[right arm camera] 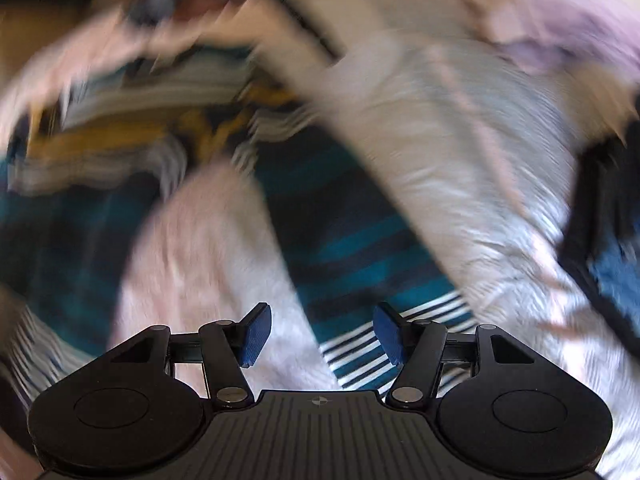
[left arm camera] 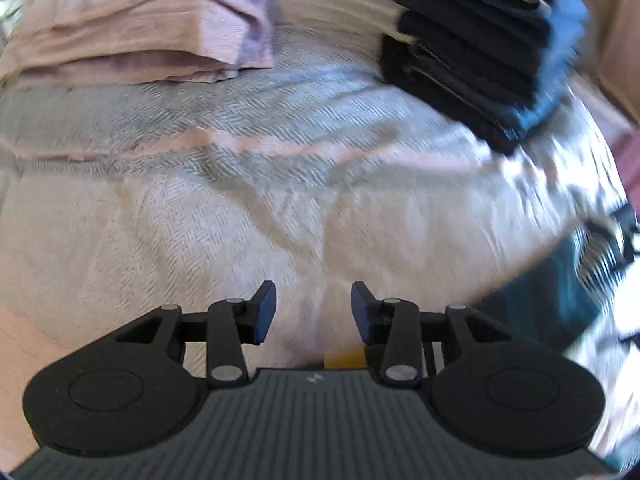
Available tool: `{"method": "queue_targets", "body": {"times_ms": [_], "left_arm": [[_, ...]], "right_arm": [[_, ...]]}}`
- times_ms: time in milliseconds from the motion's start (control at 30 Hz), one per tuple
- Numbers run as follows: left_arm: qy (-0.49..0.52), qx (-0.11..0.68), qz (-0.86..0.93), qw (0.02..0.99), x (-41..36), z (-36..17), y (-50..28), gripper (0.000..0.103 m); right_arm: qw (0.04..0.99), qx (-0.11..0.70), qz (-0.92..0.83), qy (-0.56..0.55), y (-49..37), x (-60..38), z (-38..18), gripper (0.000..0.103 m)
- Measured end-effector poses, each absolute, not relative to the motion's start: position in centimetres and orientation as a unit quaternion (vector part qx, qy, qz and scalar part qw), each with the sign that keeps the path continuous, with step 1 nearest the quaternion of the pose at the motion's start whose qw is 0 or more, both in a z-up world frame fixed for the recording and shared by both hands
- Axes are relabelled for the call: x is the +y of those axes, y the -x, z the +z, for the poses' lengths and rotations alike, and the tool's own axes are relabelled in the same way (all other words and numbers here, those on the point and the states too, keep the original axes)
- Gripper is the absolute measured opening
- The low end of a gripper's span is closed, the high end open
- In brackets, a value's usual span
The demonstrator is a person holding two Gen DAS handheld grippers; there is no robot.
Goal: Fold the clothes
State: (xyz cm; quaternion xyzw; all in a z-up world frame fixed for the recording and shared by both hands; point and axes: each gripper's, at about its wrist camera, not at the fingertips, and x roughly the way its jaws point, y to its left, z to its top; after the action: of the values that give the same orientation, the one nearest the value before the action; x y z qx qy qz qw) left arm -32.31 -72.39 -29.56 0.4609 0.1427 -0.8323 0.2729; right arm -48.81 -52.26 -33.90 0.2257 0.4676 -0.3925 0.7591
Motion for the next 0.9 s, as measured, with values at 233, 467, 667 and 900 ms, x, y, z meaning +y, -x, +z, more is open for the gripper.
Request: {"method": "queue_targets", "body": {"times_ms": [233,467,667,900], "left_arm": [[-0.476,0.129,-0.840,0.227,-68.8,-28.7,29.0,0.038],[-0.499,0.123,-0.829,0.220,-69.4,-31.7,30.6,0.038],[-0.480,0.145,-0.823,0.267,-72.8,-33.6,32.5,0.038],[-0.473,0.120,-0.837,0.248,-70.6,-33.1,34.2,0.043]], "right_arm": [[0.760,0.444,-0.422,-0.217,52.3,-52.9,-31.5,0.001],[0.700,0.391,-0.577,-0.153,58.5,-60.1,-27.5,0.002],[0.666,0.326,-0.606,-0.288,61.0,-57.7,-28.9,0.063],[0.561,0.261,-0.662,-0.423,66.7,-56.0,-32.2,0.067]]}}
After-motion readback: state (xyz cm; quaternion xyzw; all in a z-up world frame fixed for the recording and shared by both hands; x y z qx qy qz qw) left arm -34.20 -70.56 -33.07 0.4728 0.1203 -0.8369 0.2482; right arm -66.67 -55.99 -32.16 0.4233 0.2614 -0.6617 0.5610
